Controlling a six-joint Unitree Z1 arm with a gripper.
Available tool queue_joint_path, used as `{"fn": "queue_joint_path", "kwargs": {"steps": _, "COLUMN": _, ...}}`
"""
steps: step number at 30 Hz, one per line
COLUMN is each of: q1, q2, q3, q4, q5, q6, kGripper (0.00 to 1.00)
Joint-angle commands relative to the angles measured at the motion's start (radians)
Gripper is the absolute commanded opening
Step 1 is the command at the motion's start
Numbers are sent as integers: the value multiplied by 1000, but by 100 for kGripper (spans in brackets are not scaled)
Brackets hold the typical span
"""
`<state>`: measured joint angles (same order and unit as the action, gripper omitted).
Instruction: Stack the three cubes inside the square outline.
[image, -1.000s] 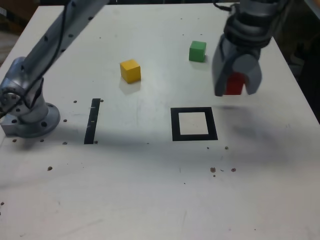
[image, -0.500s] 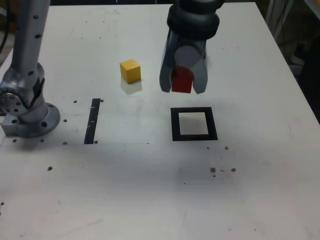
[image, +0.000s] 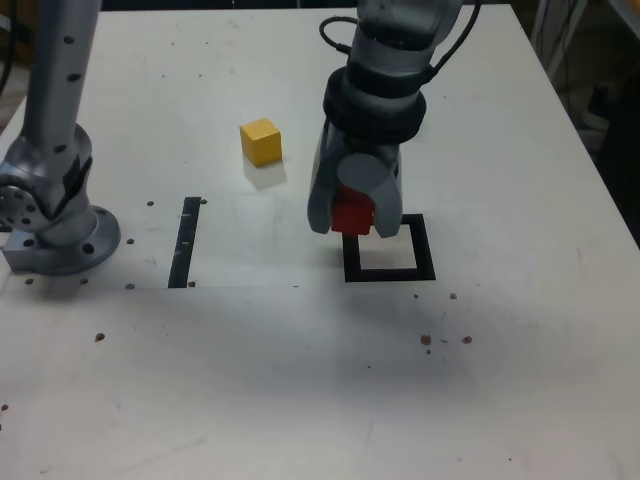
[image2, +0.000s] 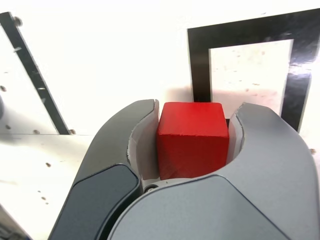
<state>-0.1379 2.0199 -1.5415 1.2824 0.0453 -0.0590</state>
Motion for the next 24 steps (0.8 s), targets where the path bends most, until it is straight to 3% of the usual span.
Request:
{"fn": "queue_joint_path", "kwargs": {"steps": 1, "q1": 0, "q2": 7, "q3": 23, "q4": -38, "q5": 6, "q6": -5, "kGripper": 23}}
{"fn": "queue_joint_path", "kwargs": {"steps": 7, "q1": 1, "q2": 45, "q3": 61, "q4": -111, "q5": 3, "q6": -8, "kGripper": 23}}
{"fn": "queue_joint_path", "kwargs": {"steps": 24, "q1": 7, "q2": 78, "q3": 58, "q4": -164, "q5": 8, "q6": 8, "kGripper": 29}}
